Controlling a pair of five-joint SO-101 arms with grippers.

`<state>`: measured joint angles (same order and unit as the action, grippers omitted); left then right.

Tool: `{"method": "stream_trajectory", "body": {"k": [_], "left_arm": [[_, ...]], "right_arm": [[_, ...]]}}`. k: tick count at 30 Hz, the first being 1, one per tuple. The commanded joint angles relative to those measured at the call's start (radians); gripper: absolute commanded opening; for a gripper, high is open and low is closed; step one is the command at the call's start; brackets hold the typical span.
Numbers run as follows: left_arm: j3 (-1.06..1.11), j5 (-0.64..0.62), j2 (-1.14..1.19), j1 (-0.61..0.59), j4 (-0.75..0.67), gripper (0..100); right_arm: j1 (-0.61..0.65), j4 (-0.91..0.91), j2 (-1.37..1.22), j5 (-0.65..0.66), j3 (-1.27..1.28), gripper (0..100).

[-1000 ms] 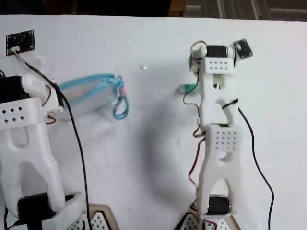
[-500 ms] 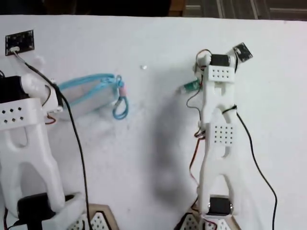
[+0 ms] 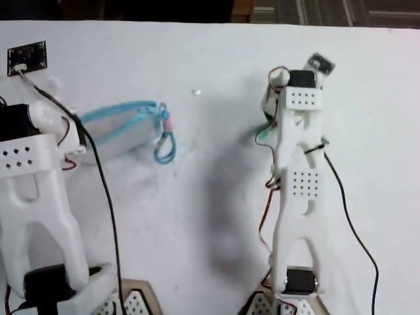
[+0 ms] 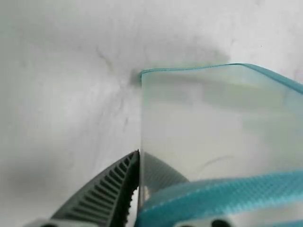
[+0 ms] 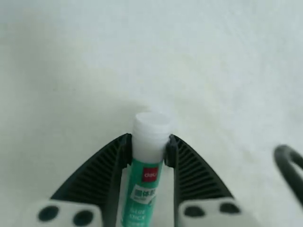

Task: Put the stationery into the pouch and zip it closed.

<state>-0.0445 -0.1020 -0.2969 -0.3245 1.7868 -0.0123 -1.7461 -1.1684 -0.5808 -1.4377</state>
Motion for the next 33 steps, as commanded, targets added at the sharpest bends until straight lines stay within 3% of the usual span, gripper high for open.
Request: {"method": "stream_trajectory", "body": {"k": [1,11,20,28,33], "left_arm": [[-0.006,0.009,-0.010,0.002,-0.003,2],[-0.006,0.009,-0.010,-0.001,-0.003,2],[-0.006,0.006,-0.010,0.001,-0.002,2],[-0.006,0.008,-0.012,0.002,-0.002,2],[-0.005,0.008,-0.012,0.002,-0.002,2]], "right_arm": [[-0.002,-0.027,0.228,0.052,0.064,1.5],[0.131,-0.022,0.944,0.109,0.939,1.6],[0.217,0.056,1.405,0.296,1.436,1.7],[0.384,0.378,1.778,0.425,1.962,1.7],[0.466,0.739,1.986,0.353,2.194,1.7]]}}
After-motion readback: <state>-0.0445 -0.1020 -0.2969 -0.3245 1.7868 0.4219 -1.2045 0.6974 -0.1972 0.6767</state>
